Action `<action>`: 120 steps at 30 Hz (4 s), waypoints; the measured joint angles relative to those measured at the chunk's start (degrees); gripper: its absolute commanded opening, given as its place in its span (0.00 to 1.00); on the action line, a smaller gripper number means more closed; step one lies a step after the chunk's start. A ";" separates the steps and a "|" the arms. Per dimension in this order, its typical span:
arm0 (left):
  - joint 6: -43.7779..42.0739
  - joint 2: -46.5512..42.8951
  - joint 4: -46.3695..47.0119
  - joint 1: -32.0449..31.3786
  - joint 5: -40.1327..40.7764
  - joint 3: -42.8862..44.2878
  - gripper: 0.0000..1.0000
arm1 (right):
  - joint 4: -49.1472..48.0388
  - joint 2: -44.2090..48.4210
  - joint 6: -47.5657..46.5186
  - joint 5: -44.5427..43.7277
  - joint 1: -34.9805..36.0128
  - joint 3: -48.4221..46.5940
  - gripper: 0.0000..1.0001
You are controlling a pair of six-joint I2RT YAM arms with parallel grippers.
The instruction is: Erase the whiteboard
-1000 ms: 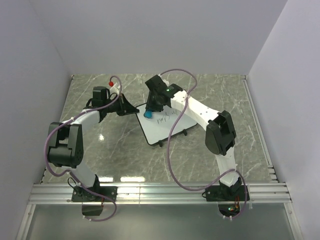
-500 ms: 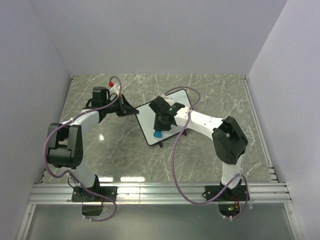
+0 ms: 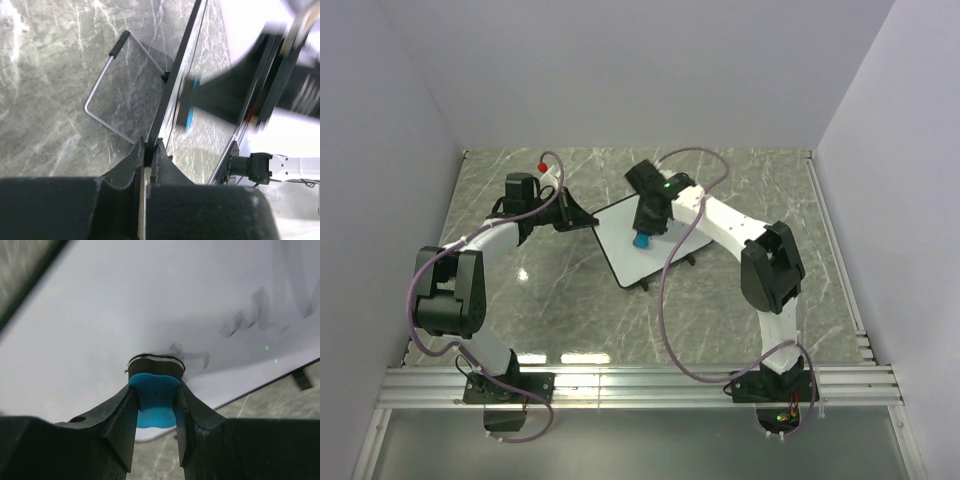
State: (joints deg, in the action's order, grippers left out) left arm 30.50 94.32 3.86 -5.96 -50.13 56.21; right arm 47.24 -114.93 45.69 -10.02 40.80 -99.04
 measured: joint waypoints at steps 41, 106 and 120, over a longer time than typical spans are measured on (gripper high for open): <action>-1.18 -1.92 -1.88 -0.31 2.12 -0.42 0.00 | -11.23 5.38 11.02 11.69 -11.10 15.19 0.00; -0.90 -2.97 -6.36 -0.24 3.52 -0.70 0.00 | -27.71 -6.25 19.78 7.61 -15.82 0.48 0.00; -0.96 -2.97 -6.36 -0.15 4.02 -0.70 0.00 | -30.73 5.20 22.43 7.08 -1.99 17.68 0.00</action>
State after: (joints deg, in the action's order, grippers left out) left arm 29.54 91.35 -2.50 -6.11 -46.11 55.51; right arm 16.51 -109.73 68.12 -2.94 38.81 -81.36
